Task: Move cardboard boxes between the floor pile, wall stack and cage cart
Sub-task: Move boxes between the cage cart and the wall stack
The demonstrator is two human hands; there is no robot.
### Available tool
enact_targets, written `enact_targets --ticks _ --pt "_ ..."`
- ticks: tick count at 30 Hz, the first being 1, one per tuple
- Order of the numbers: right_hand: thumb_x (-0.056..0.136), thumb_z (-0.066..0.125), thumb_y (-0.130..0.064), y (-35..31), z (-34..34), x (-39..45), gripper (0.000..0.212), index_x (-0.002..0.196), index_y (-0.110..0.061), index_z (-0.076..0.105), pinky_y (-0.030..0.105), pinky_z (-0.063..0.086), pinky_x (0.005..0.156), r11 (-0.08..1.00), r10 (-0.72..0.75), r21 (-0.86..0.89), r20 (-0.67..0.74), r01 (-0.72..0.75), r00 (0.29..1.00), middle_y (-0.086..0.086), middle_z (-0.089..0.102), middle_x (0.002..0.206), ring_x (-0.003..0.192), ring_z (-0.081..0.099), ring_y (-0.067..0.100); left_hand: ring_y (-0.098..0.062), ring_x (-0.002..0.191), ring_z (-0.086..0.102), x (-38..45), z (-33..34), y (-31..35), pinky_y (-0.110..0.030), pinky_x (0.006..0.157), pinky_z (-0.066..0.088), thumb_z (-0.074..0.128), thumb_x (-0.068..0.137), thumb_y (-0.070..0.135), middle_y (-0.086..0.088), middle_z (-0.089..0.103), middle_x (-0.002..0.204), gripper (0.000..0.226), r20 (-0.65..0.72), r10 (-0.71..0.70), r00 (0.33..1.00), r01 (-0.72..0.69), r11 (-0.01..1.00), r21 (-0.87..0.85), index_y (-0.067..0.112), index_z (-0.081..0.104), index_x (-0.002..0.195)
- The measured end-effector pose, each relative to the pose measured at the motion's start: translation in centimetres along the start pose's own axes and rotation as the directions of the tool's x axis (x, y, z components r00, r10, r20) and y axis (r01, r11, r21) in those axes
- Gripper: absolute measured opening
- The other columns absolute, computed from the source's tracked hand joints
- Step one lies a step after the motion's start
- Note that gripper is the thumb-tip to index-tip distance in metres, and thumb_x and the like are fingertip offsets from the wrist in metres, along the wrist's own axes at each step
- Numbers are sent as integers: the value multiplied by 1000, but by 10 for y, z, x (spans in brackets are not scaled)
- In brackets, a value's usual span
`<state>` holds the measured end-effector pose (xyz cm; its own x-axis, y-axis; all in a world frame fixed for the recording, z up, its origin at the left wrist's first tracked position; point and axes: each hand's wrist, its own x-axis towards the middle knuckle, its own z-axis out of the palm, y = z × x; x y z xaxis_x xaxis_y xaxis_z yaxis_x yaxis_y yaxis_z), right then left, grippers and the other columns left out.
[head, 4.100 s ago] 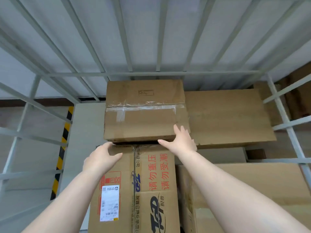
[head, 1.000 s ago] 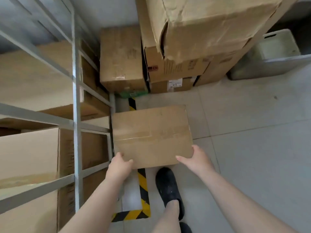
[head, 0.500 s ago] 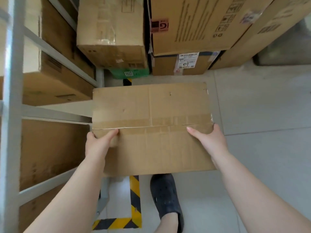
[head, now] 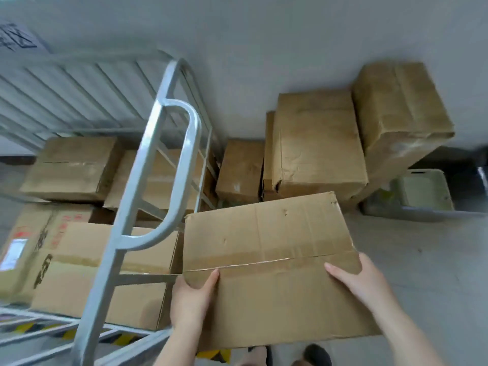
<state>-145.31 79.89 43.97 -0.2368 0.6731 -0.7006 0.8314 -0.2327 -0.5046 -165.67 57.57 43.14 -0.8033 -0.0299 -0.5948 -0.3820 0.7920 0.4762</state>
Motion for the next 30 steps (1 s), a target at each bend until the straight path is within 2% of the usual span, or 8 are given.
enact_targets --ticks 3,8,10,13,16,22,26,30 --pt "71 75 -51 -10 -24 -39 72 129 -19 47 39 48 90 991 -126 -32 21 126 992 -1 61 117 109 58 25 -32 113 57 -44 -34 0 -41 89 47 68 67 64 -8 61 120 70 -124 -6 992 10 1000 28 16 55 117" --pt "76 71 -50 -15 -60 -88 61 124 -18 50 33 42 73 926 -293 -221 86 305 952 5 63 115 104 57 27 -31 120 52 -124 -60 -38 -40 92 45 64 72 64 -10 54 130 78 -192 -85 978 95 994 44 9 48 126" --pt "76 72 -48 -5 -70 -100 57 120 -17 53 34 44 75 907 -310 -252 143 338 940 6 65 114 104 59 29 -29 120 52 -154 -58 -58 -38 93 45 64 72 64 -9 53 131 79 -187 -115 976 115 993 -11 9 48 127" --pt "75 73 -47 9 -74 -116 53 116 -19 55 34 44 77 882 -343 -265 205 389 917 5 66 112 104 60 28 -31 110 57 -192 -60 -85 -40 88 48 69 71 59 -9 57 120 65 -262 -136 955 113 988 -101 11 52 111" --pt "75 73 -47 10 -62 -140 46 109 -22 55 35 44 80 836 -414 -261 279 483 866 4 66 110 105 60 28 -32 114 53 -227 -82 -108 -40 88 45 69 72 57 -10 54 122 63 -403 -231 886 179 970 -162 10 51 111" --pt "77 71 -48 -31 -11 -221 45 111 -22 54 33 39 76 647 -605 -194 459 737 651 -1 61 99 102 58 25 -33 119 49 -286 -163 -168 -43 88 44 64 74 61 -12 52 126 72 -654 -349 671 219 936 -276 9 49 121" --pt "76 70 -49 -53 35 -284 46 110 -28 47 33 39 75 508 -650 -135 588 851 482 -4 58 99 98 56 22 -33 111 52 -312 -223 -216 -47 87 48 62 73 64 -11 53 120 69 -740 -433 515 223 901 -372 9 50 113" --pt "75 68 -55 -68 88 -340 43 104 -29 49 35 46 79 422 -621 -109 689 900 375 -6 60 98 99 59 20 -34 111 53 -329 -280 -260 -42 85 45 61 74 65 -12 54 120 69 -738 -490 464 306 870 -386 8 52 113"
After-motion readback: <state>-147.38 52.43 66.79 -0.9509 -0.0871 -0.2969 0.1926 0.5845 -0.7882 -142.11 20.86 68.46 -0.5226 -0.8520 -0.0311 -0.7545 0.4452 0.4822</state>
